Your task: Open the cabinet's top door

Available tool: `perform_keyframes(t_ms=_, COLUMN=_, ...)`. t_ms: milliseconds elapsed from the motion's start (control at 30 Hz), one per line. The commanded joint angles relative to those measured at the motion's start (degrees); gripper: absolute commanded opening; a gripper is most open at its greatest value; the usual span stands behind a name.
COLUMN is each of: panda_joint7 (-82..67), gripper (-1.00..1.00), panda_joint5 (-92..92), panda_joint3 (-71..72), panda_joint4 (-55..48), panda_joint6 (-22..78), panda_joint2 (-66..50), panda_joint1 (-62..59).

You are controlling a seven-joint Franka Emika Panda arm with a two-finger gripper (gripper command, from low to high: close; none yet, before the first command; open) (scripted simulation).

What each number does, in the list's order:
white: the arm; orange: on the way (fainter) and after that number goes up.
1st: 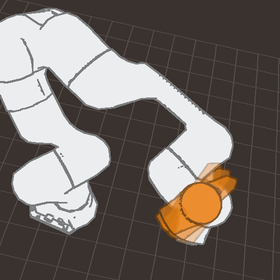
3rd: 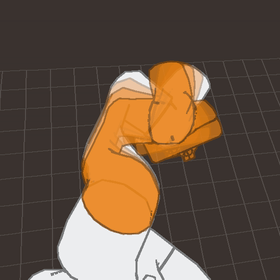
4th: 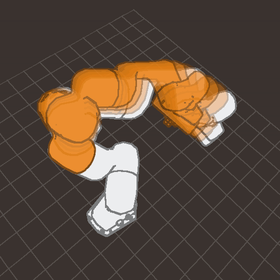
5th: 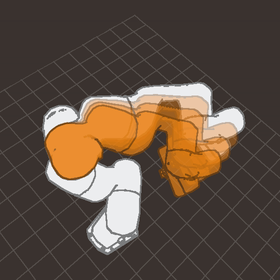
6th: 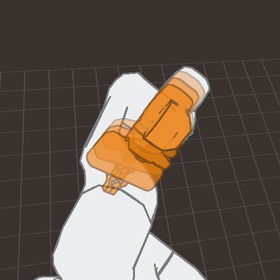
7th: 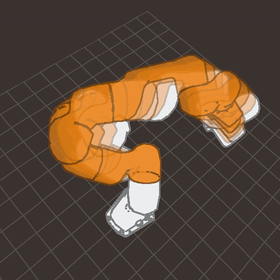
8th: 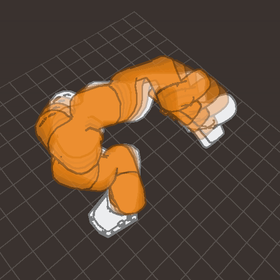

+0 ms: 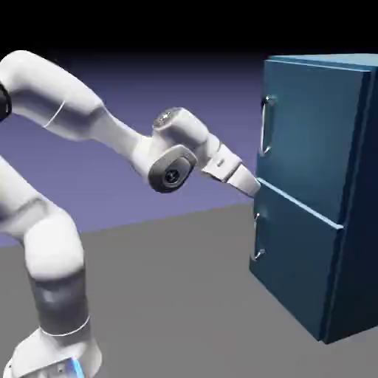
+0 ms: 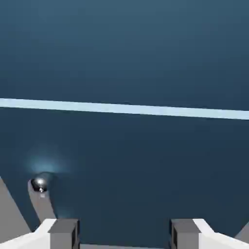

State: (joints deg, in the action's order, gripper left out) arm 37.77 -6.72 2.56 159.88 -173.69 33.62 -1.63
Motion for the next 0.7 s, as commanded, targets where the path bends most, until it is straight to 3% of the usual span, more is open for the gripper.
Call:
perform_keyframes(t_ms=0, panda_joint7=-1.7, gripper=0.00, panda_joint5=-2.5, panda_joint3=1.0, panda_joint4=-0.4, panda_joint6=0.1, panda_joint2=0.4, panda_joint1=-0.9)
perform_keyframes(t_ms=667, panda_joint7=-36.5, gripper=0.00, panda_joint5=-52.3, panda_joint3=19.9, panda_joint4=-8.8, panda_joint6=2.5, panda_joint2=7.4, panda_joint1=-18.1)
